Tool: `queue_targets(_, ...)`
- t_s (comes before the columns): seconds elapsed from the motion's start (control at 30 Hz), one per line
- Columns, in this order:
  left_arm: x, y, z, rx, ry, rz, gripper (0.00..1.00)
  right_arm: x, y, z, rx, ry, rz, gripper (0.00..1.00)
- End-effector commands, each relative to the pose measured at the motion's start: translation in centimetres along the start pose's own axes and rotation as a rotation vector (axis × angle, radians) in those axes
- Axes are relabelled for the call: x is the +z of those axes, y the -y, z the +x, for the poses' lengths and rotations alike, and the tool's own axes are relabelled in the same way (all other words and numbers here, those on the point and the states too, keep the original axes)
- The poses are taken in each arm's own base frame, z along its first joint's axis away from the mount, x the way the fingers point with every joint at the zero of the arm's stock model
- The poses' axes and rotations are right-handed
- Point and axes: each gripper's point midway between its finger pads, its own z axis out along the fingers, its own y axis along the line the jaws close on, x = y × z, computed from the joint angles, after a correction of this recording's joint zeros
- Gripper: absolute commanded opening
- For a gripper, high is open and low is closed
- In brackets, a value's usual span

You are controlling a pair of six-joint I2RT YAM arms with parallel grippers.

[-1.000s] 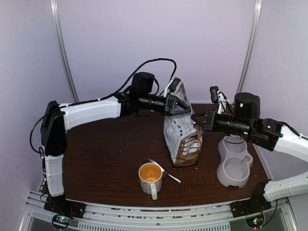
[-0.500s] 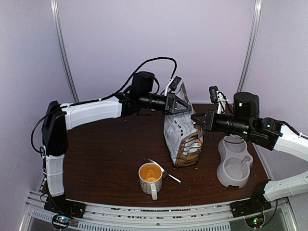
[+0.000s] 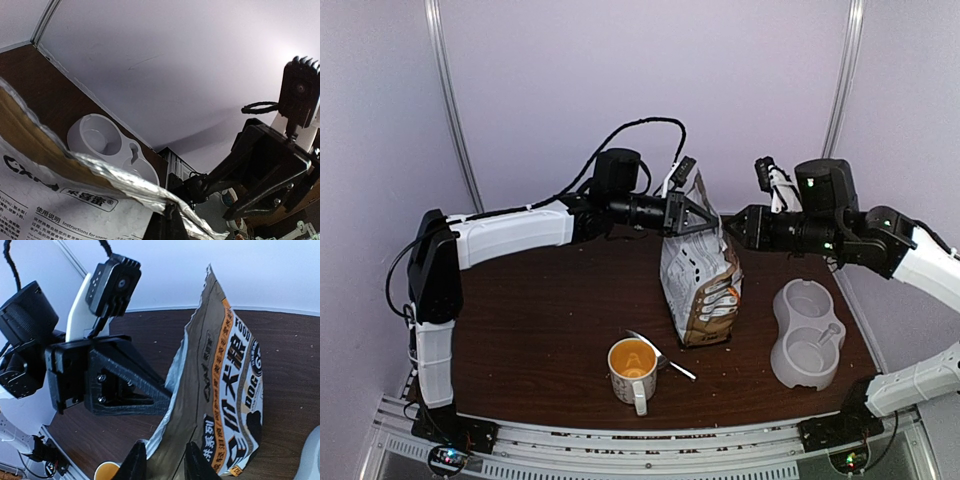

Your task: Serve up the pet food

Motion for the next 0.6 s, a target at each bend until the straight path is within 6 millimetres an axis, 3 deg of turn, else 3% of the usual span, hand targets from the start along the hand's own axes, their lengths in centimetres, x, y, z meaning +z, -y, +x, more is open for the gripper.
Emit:
queue_targets(0.0,-0.2,0.1,-0.5,0.030,0.020,-0.020,0.00,0.2,2.5,-0.9,-0.058,-0.020,0.192,0.28)
queue_targets(0.3,-0.6,-0.3,0.0,0.030,0.010,-0.059,0.00,2.9,2.2,-2.5,-0.131,-0.054,0.270,0.22)
queue_targets(0.57,-0.8,-0.3,0.2,0.031,0.006,-0.069,0.00,4.0,1.9,-3.8,-0.164,-0.050,0.299,0.20)
